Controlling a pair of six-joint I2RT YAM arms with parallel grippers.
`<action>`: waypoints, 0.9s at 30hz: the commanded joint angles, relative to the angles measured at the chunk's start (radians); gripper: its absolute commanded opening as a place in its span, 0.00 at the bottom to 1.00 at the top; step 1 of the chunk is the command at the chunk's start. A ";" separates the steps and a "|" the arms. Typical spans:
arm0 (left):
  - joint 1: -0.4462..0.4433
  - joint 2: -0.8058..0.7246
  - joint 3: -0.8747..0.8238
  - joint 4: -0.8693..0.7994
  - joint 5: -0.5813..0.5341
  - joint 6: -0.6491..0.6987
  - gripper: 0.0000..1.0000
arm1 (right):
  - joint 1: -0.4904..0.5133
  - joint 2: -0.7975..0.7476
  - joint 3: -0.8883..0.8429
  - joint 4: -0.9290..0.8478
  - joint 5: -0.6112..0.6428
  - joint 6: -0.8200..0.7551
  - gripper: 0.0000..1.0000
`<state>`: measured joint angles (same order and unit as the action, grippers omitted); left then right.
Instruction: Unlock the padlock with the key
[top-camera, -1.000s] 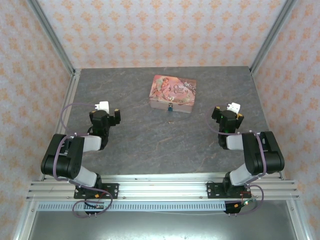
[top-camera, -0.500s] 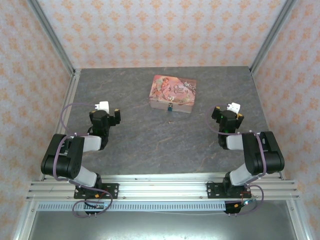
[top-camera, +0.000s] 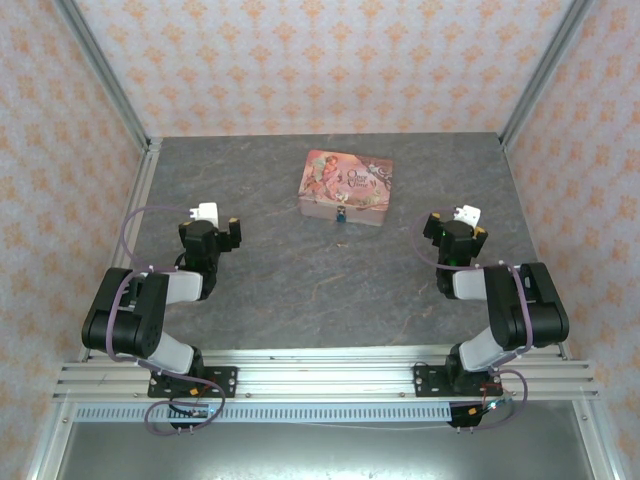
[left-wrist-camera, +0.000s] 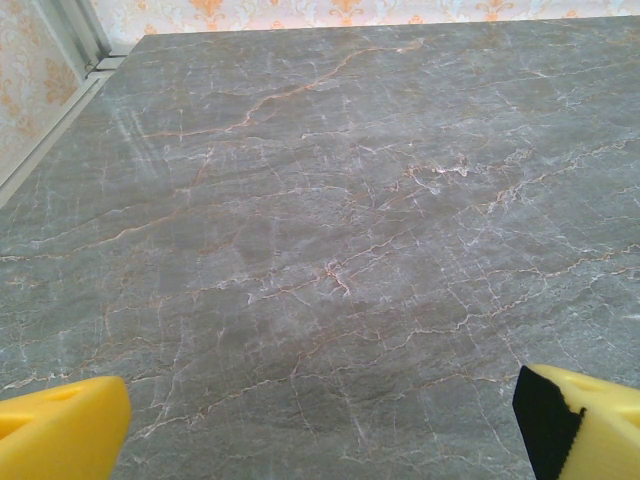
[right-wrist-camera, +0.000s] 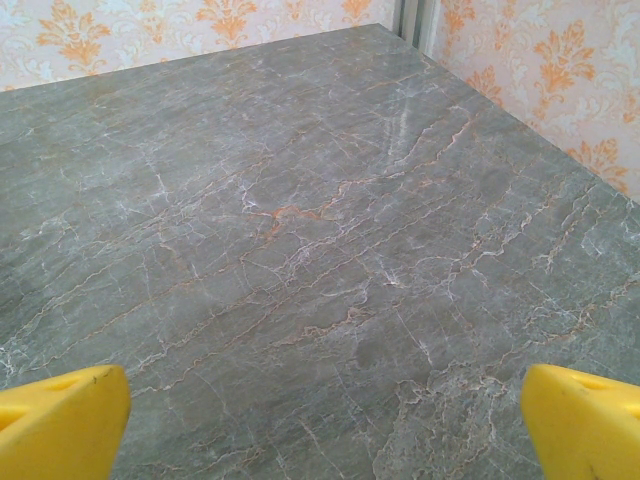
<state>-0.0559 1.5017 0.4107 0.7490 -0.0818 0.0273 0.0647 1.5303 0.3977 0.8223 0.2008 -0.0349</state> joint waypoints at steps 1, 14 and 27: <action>0.011 -0.003 0.020 -0.014 0.012 -0.007 1.00 | -0.003 -0.007 0.005 -0.008 -0.009 0.010 1.00; -0.012 -0.100 0.414 -0.817 0.251 -0.098 0.71 | -0.003 -0.225 0.307 -0.777 -0.022 0.220 0.96; -0.524 0.171 0.670 -0.995 0.087 -0.321 0.65 | 0.166 -0.224 0.345 -1.017 -0.317 0.541 0.79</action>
<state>-0.4984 1.6115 1.0142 -0.1780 0.0879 -0.2337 0.1871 1.3025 0.7570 -0.1211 -0.0654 0.4297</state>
